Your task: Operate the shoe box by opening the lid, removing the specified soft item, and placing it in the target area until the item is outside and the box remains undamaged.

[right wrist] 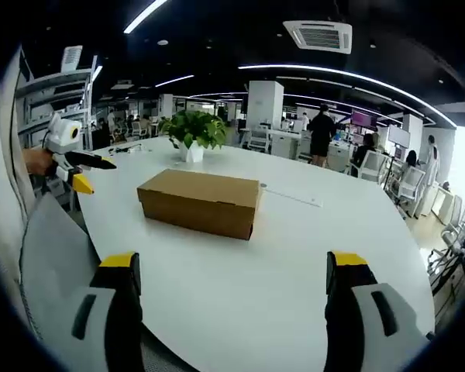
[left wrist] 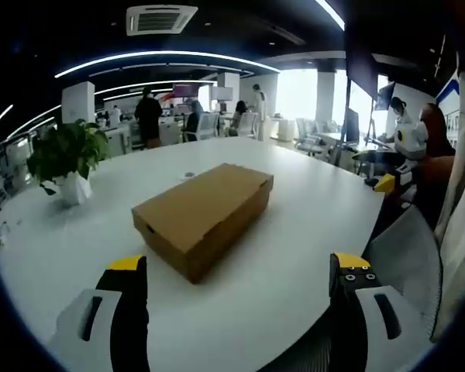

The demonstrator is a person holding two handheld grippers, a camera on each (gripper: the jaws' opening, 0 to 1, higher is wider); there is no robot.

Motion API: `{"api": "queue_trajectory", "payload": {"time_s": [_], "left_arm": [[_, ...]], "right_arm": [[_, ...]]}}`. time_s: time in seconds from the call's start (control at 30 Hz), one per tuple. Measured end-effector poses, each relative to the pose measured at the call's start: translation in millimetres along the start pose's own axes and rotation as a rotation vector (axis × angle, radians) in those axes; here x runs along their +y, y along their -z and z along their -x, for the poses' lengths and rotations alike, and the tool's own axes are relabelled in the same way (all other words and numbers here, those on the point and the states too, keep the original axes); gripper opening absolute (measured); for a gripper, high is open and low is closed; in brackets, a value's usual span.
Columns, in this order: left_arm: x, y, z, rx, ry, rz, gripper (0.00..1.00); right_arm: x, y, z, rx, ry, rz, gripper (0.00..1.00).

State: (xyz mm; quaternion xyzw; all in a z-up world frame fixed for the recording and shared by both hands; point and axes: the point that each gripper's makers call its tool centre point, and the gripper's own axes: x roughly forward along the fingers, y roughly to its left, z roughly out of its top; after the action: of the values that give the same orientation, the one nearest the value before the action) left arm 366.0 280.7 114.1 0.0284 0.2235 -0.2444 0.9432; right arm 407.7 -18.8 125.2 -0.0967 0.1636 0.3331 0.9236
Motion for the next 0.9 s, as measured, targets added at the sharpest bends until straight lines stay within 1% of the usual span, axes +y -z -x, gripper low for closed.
{"api": "queue_trajectory", "payload": {"time_s": [0.17, 0.9], "left_arm": [[1.5, 0.0, -0.6, -0.001, -0.006, 0.004, 1.0], [1.1, 0.2, -1.3, -0.003, -0.013, 0.016, 1.0]], "right_arm": [[-3.1, -1.5, 0.0, -0.004, 0.005, -0.002, 0.95], [-1.2, -0.1, -0.3, -0.002, -0.005, -0.009, 0.96]]}}
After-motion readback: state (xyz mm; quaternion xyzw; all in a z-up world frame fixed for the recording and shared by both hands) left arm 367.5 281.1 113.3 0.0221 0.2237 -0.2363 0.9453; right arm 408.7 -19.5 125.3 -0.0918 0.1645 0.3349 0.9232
